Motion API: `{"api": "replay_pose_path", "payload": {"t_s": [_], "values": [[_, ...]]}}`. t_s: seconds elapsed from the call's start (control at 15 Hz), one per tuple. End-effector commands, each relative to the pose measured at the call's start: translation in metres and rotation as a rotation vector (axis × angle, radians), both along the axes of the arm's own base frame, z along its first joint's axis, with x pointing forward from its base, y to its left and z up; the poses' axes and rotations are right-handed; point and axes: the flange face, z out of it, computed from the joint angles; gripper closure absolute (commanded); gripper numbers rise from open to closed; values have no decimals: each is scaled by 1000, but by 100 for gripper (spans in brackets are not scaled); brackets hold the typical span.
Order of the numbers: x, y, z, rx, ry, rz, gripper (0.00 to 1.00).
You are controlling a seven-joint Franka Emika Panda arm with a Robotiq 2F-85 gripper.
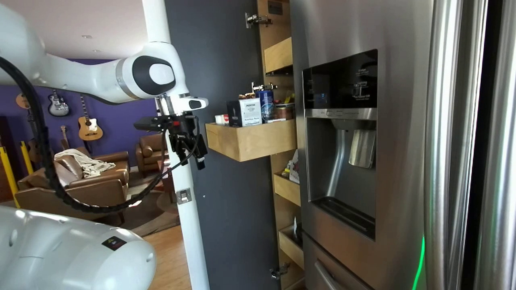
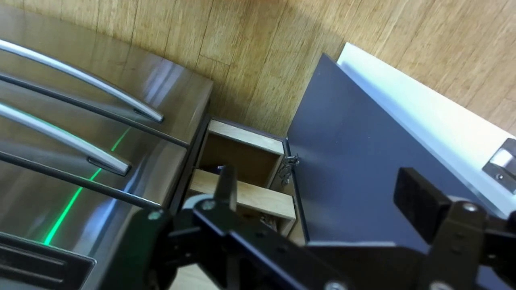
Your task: Pull out the second drawer from the top
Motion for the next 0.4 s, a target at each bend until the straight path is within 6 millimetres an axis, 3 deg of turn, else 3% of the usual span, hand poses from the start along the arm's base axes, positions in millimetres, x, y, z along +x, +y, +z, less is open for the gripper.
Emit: {"api": "replay_pose_path", "payload": {"t_s": [0.0,0.13,0.33], "values": [[7,-4,5,21,119,-18,0],[0,-3,4,-6,79,-13,0],[5,-6,5,-5,113,-23,0]]}}
